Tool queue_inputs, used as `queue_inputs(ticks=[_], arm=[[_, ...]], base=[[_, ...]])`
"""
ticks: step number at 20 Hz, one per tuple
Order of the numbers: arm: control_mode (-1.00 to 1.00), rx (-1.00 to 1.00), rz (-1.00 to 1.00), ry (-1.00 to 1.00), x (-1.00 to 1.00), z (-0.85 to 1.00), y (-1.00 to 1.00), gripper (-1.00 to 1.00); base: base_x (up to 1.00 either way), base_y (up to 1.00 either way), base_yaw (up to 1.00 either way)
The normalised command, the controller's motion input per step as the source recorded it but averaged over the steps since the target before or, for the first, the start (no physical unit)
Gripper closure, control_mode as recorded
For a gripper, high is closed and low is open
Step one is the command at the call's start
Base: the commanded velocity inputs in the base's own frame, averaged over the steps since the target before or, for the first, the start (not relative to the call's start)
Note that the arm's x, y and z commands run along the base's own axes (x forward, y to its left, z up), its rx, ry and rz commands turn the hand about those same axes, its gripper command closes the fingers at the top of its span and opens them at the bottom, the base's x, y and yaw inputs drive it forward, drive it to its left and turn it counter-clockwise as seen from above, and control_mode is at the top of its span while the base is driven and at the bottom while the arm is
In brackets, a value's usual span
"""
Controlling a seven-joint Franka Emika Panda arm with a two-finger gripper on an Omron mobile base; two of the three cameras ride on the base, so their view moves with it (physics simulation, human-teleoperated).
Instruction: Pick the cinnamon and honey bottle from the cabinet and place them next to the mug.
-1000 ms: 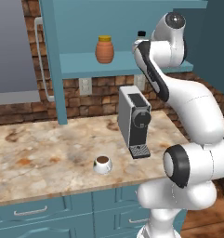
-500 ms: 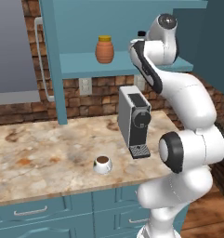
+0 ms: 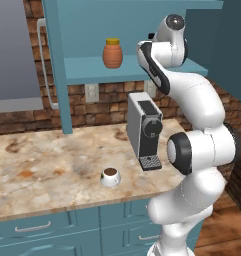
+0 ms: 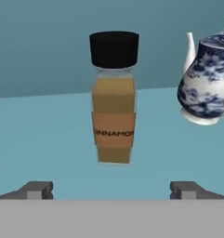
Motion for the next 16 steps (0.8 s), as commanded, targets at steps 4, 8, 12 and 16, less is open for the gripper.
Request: queue_inputs(ticks=[4, 8, 12, 16], arm=[[-1.00, 0.00, 0.00, 0.00, 0.28, -0.05, -0.06, -1.00], [-1.00, 0.00, 0.00, 0.00, 0.29, -0.03, -0.04, -1.00], [-1.00, 0.00, 0.00, 0.00, 0.18, -0.05, -0.04, -1.00], [-1.00, 0.00, 0.00, 0.00, 0.19, -0.06, -0.03, -1.00]], base=[[0.00, 0.00, 0.00], [0.00, 0.00, 0.00], [0.00, 0.00, 0.00], [0.00, 0.00, 0.00]])
